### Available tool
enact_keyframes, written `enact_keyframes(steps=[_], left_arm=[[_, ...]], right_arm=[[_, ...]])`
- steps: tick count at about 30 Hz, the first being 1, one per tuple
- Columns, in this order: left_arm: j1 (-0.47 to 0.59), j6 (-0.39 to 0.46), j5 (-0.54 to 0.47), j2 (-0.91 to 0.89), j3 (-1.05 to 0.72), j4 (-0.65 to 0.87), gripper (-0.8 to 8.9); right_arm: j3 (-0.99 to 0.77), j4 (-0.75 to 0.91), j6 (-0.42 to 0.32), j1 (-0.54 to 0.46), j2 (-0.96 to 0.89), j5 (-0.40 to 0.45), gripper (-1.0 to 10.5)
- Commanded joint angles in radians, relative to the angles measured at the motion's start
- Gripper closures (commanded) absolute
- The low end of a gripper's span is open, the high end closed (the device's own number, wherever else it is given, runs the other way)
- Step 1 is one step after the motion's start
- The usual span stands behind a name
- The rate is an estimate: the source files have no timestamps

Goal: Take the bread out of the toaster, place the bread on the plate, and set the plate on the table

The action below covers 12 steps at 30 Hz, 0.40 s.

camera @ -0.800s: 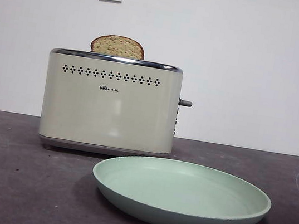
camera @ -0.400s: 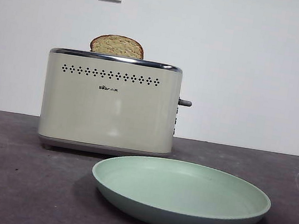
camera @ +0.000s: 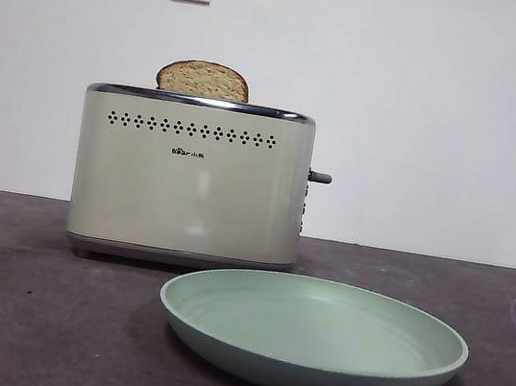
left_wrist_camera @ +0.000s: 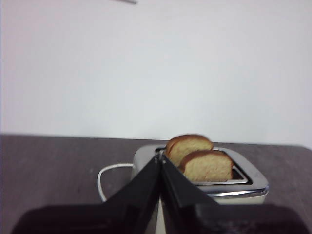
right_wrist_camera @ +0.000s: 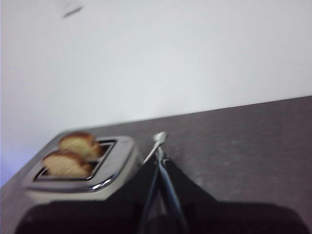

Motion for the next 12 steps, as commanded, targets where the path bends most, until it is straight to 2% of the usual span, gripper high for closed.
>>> enact_keyframes(steps=[1,4,7,8,10,12], left_arm=[[0.003,0.089,0.052,0.138,0.154,-0.068,8.19],[0.003,0.112,0.121,0.299,0.329,-0.187,8.17],[0.003,0.13,0.215,0.445,0.473,-0.279,8.05],[0.002,0.138,0.262,0.495,0.52,-0.305,7.75],[0.0,0.156,0.333,0.561,0.579,-0.335,6.58],[0.0,0.171,0.376,0.626,0.635,-0.358,4.84]], right_arm=[[0.15,-0.053,-0.082,0.002,0.12,-0.073,9.4],[0.275,-0.118,-0.085,0.002,0.223,-0.154,9.1],[0.367,-0.176,-0.085,0.004,0.295,-0.204,7.7],[0.388,-0.187,-0.085,0.007,0.313,-0.206,7.2],[0.405,-0.195,-0.09,0.015,0.328,-0.205,7.1],[0.409,-0.195,-0.097,0.022,0.331,-0.203,7.1]])
